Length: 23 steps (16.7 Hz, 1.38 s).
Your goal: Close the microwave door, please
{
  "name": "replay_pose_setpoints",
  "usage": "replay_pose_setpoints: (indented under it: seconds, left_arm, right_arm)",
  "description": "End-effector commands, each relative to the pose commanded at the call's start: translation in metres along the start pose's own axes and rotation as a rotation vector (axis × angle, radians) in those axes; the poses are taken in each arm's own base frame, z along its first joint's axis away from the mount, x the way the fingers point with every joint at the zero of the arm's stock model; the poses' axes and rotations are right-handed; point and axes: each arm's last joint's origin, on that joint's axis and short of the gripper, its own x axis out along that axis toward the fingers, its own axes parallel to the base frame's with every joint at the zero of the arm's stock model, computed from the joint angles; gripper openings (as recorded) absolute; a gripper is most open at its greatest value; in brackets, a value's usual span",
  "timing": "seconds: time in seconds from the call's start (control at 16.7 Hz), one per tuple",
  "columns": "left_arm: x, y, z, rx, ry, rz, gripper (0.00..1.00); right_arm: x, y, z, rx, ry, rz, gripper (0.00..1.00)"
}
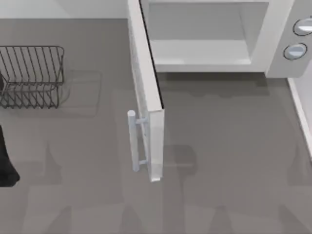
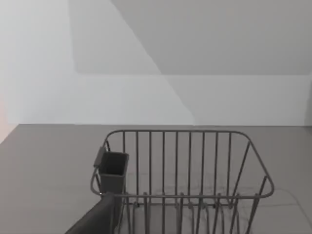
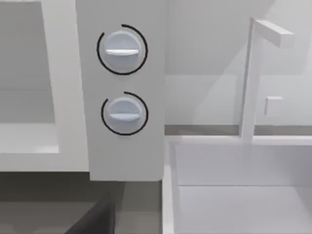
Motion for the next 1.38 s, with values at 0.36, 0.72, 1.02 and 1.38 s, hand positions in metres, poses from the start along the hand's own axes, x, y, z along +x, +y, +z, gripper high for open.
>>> replay_pose_setpoints:
  seconds: [0.36,0.72,1.02,1.38]
  left_arm:
    - [0.002,-0.004,0.003,0.043,0.116,-0.061,1.0]
    - [0.018,-0.019,0.032,0.209,0.495,-0.289,1.0]
    - [0.054,-0.04,0.073,0.374,0.836,-0.572,1.0]
    - [0.125,-0.081,0.124,0.529,1.092,-0.927,1.0]
  right_arm:
    - [0.0,0.0,0.0,0.0,0.0,0.0,1.0]
    - [0.0,0.0,0.0,0.0,0.0,0.0,1.0]
    - [0.0,0.0,0.0,0.0,0.0,0.0,1.0]
    - [0.0,0.0,0.0,0.0,0.0,0.0,1.0]
